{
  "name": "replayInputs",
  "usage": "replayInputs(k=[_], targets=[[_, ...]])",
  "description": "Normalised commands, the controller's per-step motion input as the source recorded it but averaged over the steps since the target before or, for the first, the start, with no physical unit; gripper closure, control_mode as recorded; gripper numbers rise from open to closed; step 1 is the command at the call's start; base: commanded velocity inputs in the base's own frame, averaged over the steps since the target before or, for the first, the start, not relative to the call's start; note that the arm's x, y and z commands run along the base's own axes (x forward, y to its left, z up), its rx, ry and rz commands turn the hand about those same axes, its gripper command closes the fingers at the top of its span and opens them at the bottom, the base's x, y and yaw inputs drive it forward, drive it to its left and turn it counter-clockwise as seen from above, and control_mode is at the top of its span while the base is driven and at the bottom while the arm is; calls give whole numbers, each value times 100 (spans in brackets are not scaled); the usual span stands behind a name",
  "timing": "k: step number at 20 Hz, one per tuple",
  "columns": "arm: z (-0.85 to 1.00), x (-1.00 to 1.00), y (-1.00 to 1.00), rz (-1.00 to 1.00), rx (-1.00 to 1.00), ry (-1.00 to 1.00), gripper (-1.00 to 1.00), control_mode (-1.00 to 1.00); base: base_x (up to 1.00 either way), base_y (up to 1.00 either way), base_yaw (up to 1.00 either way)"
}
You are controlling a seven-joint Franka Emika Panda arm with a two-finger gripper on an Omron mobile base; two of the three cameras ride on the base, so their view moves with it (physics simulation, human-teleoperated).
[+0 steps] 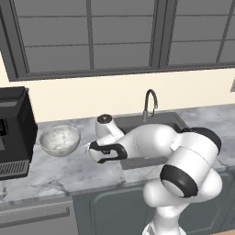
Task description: Pick the mug and place it in the sink. Pick the bowl and place it in the open cabinet and then close the cabinet.
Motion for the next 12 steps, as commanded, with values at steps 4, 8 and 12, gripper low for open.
replayInputs(k=[4,8,12], targets=[[-23,3,0,-1,0,0,-100,-100,0,0,0],[-12,1,0,0,0,0,-100,-100,0,0,0],[-6,0,0,0,0,0,100,-100,0,0,0]])
